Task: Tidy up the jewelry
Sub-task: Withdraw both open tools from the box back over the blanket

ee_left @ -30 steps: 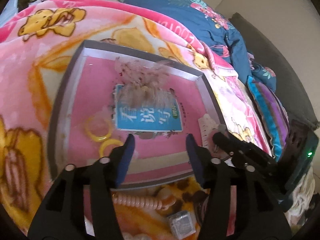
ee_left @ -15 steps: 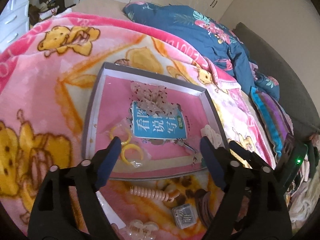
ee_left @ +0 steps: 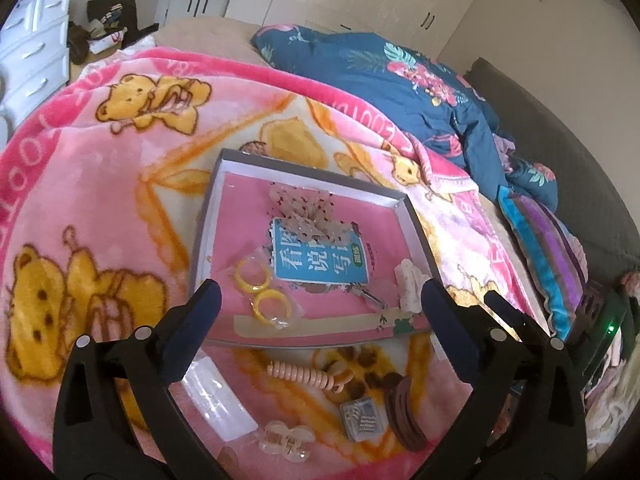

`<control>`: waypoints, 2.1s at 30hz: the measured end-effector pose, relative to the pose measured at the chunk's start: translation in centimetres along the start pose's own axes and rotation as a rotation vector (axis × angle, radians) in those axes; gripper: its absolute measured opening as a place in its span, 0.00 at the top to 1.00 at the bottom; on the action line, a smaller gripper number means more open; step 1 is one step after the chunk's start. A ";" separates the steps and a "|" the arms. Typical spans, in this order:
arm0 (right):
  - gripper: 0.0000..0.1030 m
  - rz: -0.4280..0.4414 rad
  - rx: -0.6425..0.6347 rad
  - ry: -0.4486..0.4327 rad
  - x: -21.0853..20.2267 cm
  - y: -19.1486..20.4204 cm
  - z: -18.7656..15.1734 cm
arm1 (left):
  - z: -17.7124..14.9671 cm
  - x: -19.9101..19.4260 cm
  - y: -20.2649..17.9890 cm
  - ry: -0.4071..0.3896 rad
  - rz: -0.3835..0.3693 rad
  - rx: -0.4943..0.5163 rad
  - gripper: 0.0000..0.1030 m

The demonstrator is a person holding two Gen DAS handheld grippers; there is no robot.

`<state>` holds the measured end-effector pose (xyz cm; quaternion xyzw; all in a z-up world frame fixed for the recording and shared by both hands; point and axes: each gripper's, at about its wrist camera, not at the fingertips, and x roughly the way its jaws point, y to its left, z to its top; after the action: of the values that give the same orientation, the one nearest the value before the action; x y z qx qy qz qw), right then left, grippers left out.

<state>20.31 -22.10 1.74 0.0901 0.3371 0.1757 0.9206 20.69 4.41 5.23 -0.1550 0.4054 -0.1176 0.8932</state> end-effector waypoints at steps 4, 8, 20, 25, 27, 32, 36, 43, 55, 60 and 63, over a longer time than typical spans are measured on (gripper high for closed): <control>0.17 0.008 -0.005 -0.011 -0.8 0.4 0.1 | 0.2 -1.3 0.3 -0.025 0.002 -0.011 0.09; 0.17 0.013 -0.013 -0.020 -1.5 0.8 0.2 | 0.3 -2.5 0.5 -0.049 0.003 -0.013 0.09; 0.16 0.027 -0.033 -0.051 -3.9 1.6 0.3 | -0.3 -5.5 -0.1 -0.104 0.014 0.015 0.09; 0.15 0.035 -0.048 -0.058 -4.9 2.1 0.1 | -0.9 -6.8 -0.5 -0.121 0.016 0.028 0.09; 0.15 0.039 -0.053 -0.059 -5.2 2.2 0.0 | -1.1 -7.1 -0.5 -0.125 0.015 0.030 0.09; 0.15 0.042 -0.066 -0.062 -5.9 2.7 -0.2 | -1.5 -8.4 -0.7 -0.147 0.019 0.031 0.09; 0.15 0.047 -0.080 -0.064 -6.6 3.0 -0.4 | -2.0 -9.2 -0.7 -0.162 0.015 0.031 0.09; 0.15 0.059 -0.096 -0.053 -7.3 3.4 -1.1 | -3.3 -9.9 -0.7 -0.162 0.025 0.035 0.09; 0.15 0.090 -0.148 -0.001 -7.5 4.8 -3.5 | -6.9 -8.9 0.5 -0.098 0.066 0.017 0.09; 0.15 0.101 -0.162 0.023 -7.4 5.1 -4.4 | -8.4 -8.1 0.9 -0.063 0.079 0.010 0.09; 0.15 0.103 -0.165 0.032 -7.5 5.1 -4.8 | -9.0 -7.8 0.8 -0.047 0.081 0.008 0.09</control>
<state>10.52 -20.06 3.93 0.0285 0.3310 0.2514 0.9091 8.90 6.14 4.63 -0.1376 0.3897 -0.0792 0.9072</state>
